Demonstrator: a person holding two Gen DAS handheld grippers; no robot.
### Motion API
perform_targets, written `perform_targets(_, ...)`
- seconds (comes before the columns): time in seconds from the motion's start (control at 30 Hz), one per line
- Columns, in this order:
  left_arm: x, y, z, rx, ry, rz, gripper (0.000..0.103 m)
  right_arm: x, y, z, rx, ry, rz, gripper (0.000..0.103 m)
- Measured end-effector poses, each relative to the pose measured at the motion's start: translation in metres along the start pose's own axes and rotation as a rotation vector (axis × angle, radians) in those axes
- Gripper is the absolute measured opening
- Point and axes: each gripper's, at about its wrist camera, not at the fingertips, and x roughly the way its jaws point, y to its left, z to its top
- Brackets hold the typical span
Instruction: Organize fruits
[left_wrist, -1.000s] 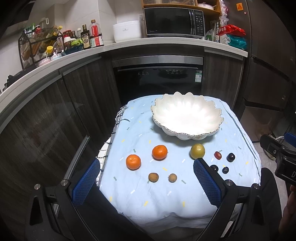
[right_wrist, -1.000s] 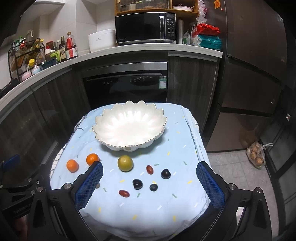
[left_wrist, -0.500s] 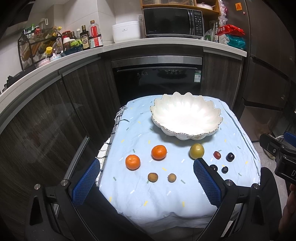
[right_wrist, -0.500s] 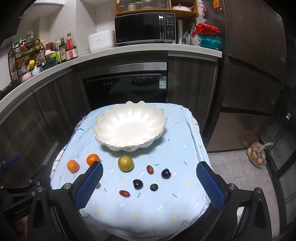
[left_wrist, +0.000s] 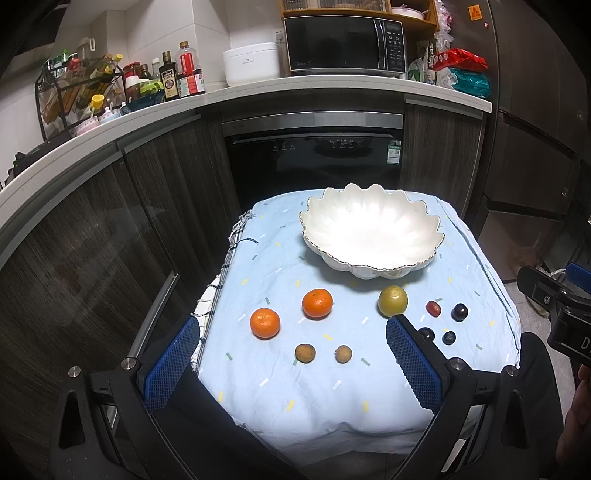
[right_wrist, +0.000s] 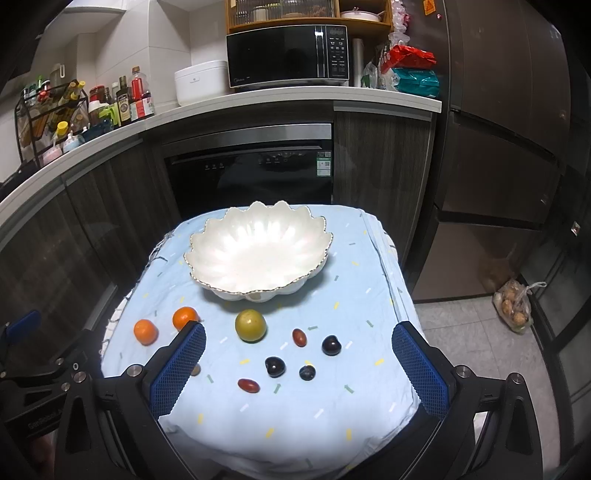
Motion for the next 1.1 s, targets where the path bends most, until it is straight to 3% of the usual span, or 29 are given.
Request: perform_targets(1.1,0.014,-0.005,-0.002,0.035,0.015,-0.015,0.103,0.019,0.003,-0.006,0.005,0.029,0.007,0.103)
